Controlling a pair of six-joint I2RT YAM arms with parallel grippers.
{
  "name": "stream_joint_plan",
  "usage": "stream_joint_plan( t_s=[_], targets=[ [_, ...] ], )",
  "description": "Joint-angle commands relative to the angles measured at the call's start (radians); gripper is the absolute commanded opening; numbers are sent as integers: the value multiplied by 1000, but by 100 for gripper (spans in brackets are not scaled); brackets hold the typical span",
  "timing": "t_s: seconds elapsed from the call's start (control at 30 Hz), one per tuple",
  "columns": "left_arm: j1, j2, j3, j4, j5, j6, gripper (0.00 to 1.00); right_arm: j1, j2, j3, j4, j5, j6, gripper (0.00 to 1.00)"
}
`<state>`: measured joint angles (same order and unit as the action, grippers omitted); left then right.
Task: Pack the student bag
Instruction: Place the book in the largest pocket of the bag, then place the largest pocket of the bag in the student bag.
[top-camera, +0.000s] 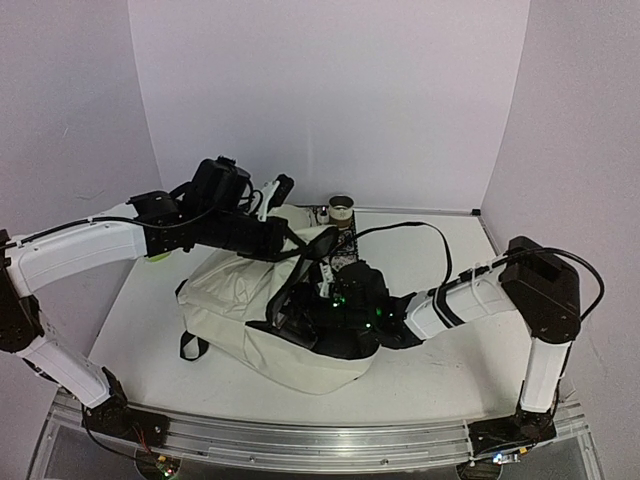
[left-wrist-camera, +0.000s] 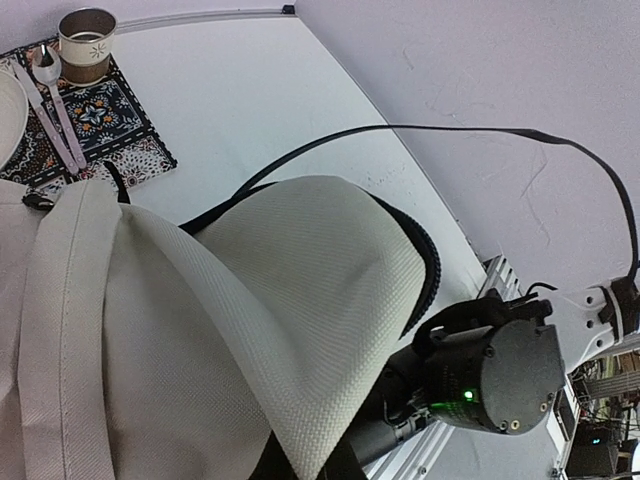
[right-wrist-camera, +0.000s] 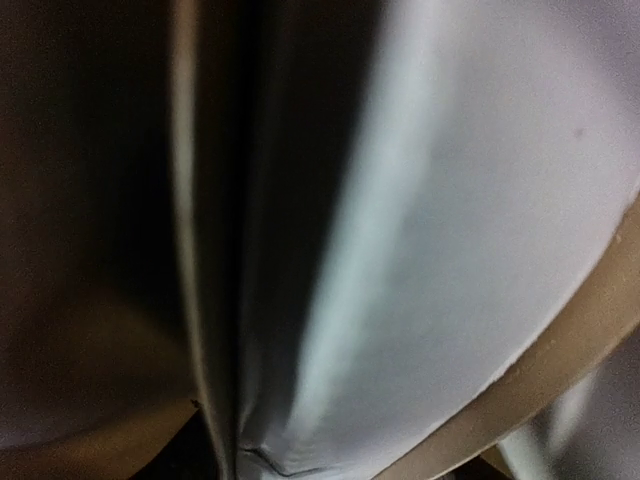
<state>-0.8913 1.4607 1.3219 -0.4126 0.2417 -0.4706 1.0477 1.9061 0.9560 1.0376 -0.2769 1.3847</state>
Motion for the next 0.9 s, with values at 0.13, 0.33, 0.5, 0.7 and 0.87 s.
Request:
stream_joint_plan(
  t_s=[0.13,0.33,0.5,0.7,0.87],
  targets=[
    [-14,-72,-43,117,-66,-2,0,0,-53,-39,-29,-18,-90,82],
    [-12,-49,-55,117,-83,9,0,-1,-168,-96,-198,-7,-189,98],
    [-13,-46,-65,116,-83,22,0,-1,-260,-150,-329,4,-262,98],
    [-14,-19,-106,115,20,24,1,-3,-452,-149,-651,128,-514,98],
    [-42,-1,-161,117,51,22,4,-8,-619,-154,-904,328,-713,98]
  ],
)
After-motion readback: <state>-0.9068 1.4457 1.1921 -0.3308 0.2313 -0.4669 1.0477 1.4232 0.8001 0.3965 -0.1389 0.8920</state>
